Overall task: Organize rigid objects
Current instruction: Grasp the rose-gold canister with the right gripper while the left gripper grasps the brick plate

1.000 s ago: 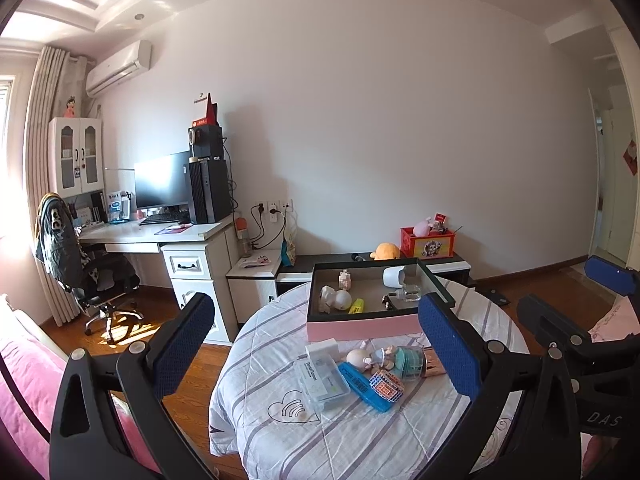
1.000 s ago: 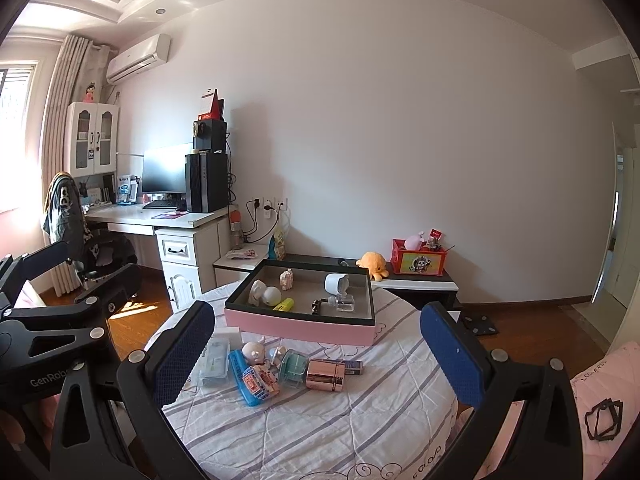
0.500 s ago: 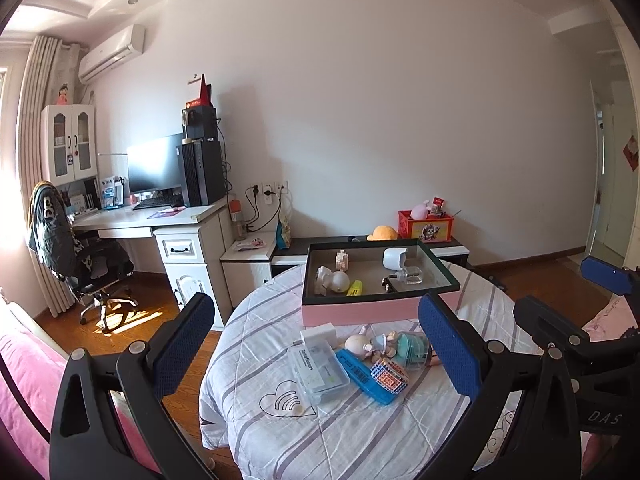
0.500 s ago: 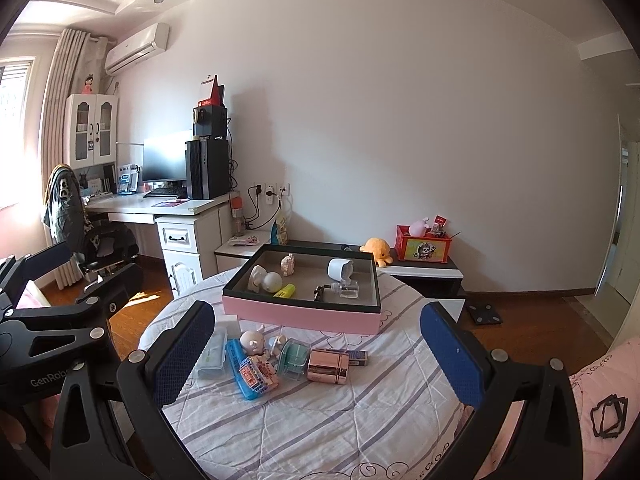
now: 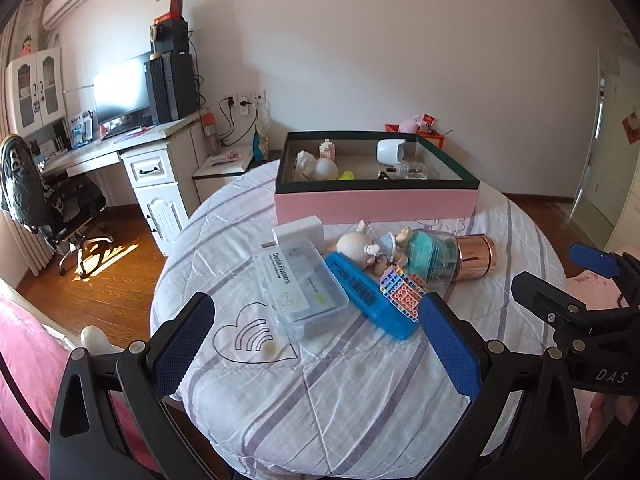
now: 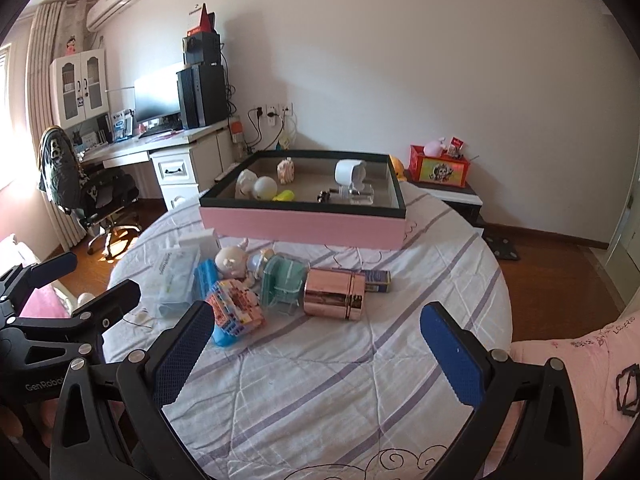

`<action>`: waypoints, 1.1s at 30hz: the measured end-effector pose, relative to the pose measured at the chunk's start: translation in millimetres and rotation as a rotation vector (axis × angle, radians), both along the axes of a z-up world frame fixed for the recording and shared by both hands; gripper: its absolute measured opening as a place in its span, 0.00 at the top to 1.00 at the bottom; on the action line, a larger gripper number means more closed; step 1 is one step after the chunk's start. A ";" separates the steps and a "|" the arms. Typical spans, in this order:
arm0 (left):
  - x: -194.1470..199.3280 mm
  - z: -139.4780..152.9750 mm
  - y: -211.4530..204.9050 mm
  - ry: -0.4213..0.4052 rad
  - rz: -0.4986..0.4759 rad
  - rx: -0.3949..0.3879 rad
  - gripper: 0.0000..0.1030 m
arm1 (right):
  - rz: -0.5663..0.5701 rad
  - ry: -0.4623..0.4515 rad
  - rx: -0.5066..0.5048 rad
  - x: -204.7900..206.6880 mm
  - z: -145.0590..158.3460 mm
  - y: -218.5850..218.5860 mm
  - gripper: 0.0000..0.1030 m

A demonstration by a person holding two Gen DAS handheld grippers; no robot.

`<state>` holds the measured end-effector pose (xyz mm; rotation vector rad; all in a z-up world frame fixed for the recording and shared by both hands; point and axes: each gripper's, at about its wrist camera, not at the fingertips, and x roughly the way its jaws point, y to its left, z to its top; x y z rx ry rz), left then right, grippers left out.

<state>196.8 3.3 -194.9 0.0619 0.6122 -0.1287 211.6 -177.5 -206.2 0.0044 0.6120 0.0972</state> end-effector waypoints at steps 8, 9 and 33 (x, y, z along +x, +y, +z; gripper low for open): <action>12.1 -15.1 -37.2 -0.036 -0.053 0.069 0.01 | -0.035 0.078 0.030 15.3 -31.3 -33.2 0.00; 14.7 -16.5 -42.1 -0.040 -0.063 0.080 0.02 | -0.040 0.082 0.035 17.0 -32.0 -36.5 0.00; 61.8 -36.0 -58.8 0.085 -0.123 0.033 0.50 | 0.004 0.184 0.119 84.2 -56.6 -44.2 0.00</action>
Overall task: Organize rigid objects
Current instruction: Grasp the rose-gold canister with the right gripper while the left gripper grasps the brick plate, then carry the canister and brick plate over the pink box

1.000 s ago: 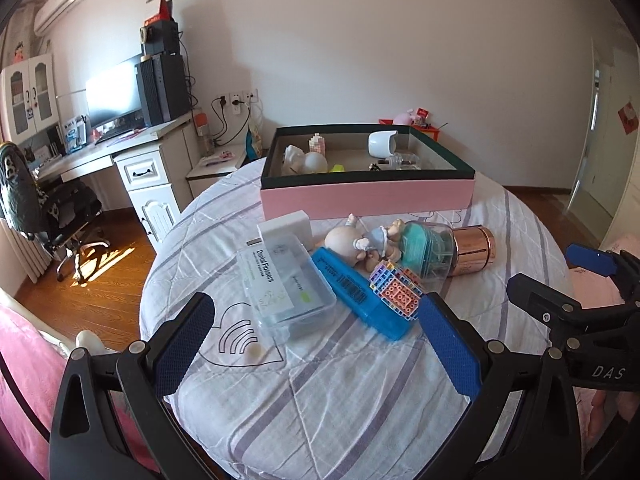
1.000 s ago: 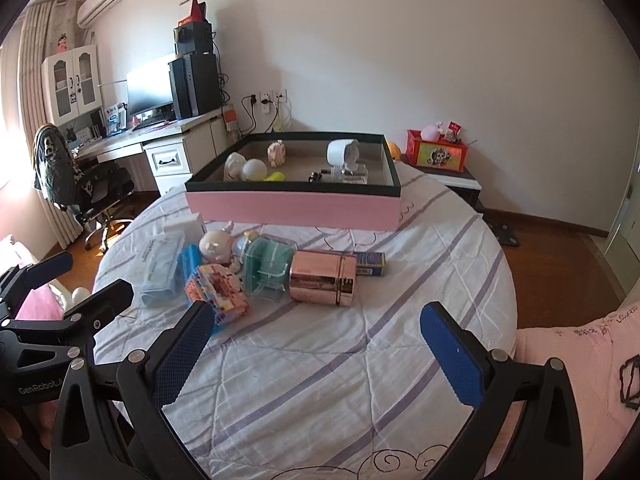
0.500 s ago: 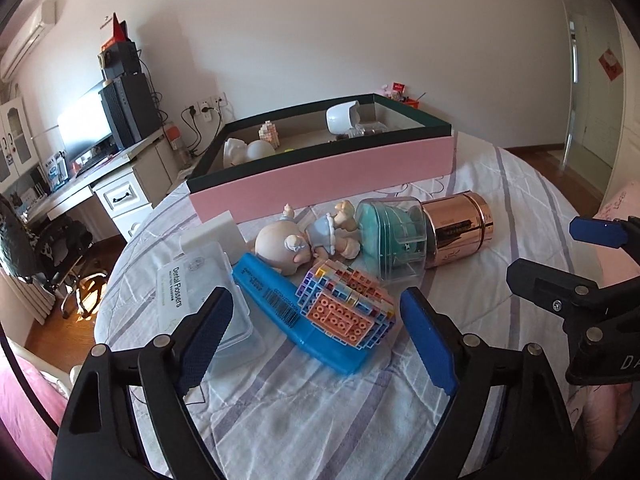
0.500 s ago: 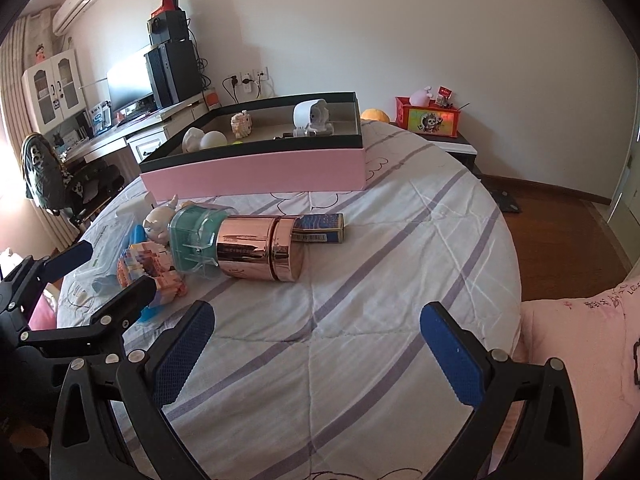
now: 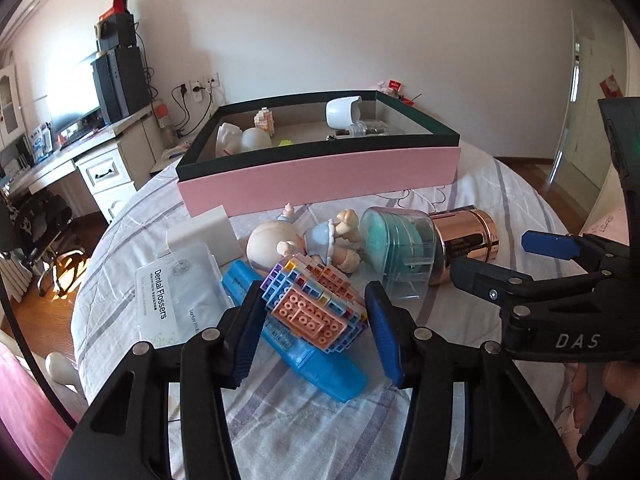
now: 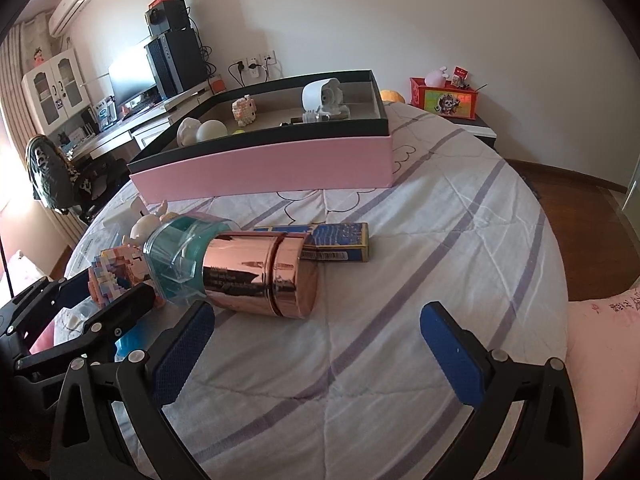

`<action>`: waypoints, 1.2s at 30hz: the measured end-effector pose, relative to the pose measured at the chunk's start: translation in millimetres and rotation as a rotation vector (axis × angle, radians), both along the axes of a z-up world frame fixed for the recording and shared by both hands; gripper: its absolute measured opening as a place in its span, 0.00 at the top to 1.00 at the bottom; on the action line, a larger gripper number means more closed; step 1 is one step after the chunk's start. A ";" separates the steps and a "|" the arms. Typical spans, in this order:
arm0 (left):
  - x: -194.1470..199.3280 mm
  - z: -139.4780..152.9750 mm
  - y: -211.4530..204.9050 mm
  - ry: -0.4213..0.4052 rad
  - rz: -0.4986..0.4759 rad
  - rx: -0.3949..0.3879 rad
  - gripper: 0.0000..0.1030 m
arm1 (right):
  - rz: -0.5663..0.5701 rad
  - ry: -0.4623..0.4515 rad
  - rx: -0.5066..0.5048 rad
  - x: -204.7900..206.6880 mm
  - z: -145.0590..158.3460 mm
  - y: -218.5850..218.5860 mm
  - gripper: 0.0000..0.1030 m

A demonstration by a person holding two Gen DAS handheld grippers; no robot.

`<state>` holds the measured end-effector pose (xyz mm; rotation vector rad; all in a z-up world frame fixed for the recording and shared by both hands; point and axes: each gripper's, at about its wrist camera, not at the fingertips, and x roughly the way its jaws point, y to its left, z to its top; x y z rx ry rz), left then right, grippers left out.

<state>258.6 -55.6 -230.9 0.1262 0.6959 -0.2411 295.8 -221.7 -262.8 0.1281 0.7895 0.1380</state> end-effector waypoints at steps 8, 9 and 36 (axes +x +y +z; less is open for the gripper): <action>-3.6 13.8 8.7 -0.019 -0.028 -0.064 0.51 | 0.029 0.030 -0.016 23.7 -5.6 18.4 0.00; -1.3 13.3 8.5 -0.014 -0.028 -0.064 0.51 | 0.031 0.037 -0.024 26.4 -6.4 19.5 0.02; -34.3 73.2 15.9 -0.194 0.026 -0.082 0.51 | 0.102 -0.251 0.015 -33.6 65.6 24.9 0.46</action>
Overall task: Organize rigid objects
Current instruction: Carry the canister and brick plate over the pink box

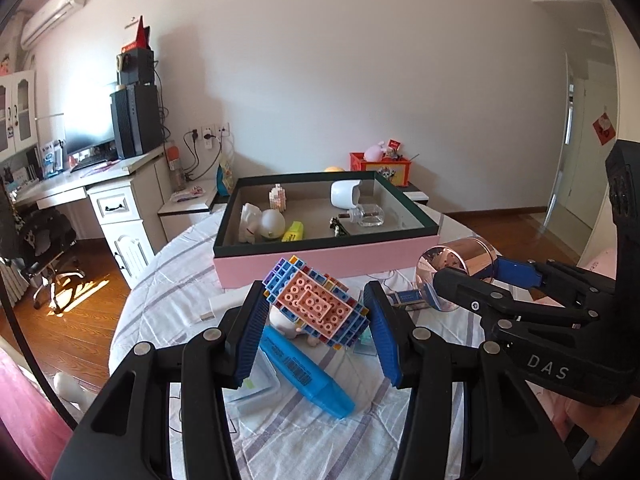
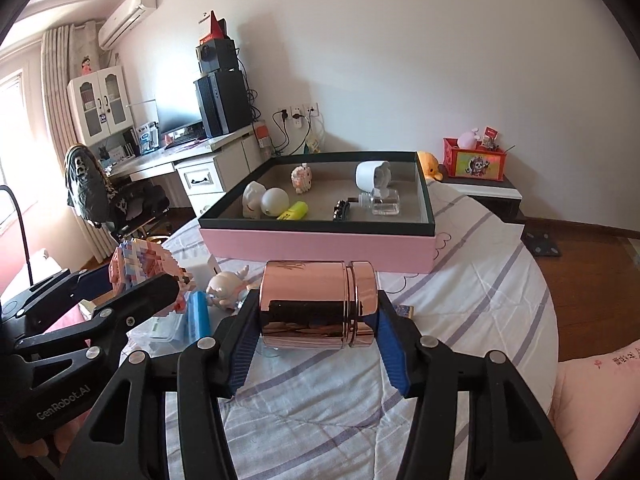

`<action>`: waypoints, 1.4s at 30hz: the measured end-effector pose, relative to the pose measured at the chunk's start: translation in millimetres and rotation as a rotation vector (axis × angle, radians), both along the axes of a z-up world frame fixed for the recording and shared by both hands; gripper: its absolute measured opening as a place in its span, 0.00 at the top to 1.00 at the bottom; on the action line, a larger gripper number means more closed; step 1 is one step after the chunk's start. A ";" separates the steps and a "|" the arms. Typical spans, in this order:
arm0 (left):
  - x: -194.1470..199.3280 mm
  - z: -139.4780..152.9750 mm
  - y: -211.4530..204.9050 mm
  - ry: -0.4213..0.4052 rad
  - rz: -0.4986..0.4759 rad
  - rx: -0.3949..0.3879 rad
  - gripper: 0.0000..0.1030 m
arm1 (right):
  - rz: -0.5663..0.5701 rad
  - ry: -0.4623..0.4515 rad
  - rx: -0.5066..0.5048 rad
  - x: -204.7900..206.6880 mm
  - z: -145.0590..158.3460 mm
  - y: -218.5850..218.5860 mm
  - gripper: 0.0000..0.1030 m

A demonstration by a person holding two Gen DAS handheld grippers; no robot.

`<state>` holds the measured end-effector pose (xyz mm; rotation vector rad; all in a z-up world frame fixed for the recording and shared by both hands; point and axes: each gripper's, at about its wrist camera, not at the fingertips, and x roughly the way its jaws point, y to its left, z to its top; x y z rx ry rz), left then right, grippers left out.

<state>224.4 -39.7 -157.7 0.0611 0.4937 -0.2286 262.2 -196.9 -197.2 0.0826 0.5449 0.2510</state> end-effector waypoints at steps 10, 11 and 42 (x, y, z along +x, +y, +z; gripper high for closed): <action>-9.1 37.8 5.8 -0.121 0.069 -0.001 0.52 | -0.013 -0.140 -0.026 -19.4 47.8 16.5 0.46; -9.2 39.4 6.4 -0.125 0.071 0.000 0.52 | -0.012 -0.144 -0.031 -19.9 50.7 17.7 0.46; 215.7 2.5 -4.6 0.110 -0.010 0.055 0.52 | -0.002 -0.004 -0.116 167.0 39.7 18.3 0.46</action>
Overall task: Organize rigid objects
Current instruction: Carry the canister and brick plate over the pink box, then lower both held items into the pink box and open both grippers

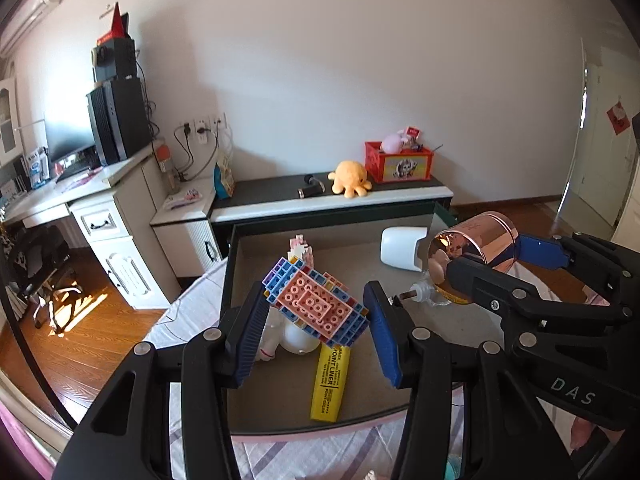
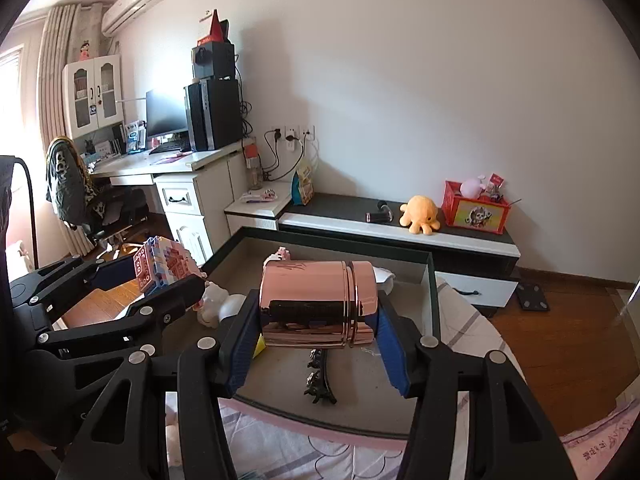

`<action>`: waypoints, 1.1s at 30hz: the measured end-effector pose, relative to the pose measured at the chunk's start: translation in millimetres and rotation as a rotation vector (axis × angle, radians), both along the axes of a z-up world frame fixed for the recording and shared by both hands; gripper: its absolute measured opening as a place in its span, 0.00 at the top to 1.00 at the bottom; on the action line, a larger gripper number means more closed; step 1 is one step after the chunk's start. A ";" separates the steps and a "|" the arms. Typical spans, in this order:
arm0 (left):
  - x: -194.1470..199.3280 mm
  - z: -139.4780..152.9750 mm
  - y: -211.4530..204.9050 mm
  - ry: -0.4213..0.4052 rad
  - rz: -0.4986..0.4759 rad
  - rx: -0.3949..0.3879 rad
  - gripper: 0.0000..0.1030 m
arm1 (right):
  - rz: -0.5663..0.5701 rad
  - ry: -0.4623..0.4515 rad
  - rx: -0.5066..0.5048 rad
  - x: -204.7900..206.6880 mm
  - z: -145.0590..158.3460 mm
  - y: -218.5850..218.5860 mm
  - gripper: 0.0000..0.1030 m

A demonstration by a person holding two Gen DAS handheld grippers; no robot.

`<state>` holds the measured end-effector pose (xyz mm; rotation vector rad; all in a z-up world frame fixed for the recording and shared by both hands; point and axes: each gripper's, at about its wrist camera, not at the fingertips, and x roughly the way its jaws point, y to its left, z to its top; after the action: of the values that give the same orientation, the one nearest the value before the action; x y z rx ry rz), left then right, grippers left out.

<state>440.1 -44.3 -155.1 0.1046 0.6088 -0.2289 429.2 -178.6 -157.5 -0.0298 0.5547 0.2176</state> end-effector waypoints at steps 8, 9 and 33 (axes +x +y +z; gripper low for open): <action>39.4 -37.4 -2.5 0.105 0.027 0.047 0.52 | 0.027 0.161 0.001 49.3 -48.7 1.6 0.46; 40.0 -37.6 -2.3 0.100 0.024 0.045 0.52 | 0.028 0.170 -0.002 51.3 -52.5 2.5 0.46; -168.1 53.2 42.2 -0.236 0.158 -0.008 0.00 | -0.035 -0.065 0.074 -127.1 27.8 4.7 0.16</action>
<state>271.9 -2.2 -101.9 0.0741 0.3794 -0.0640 302.0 -173.9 -129.7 0.0447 0.4812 0.2023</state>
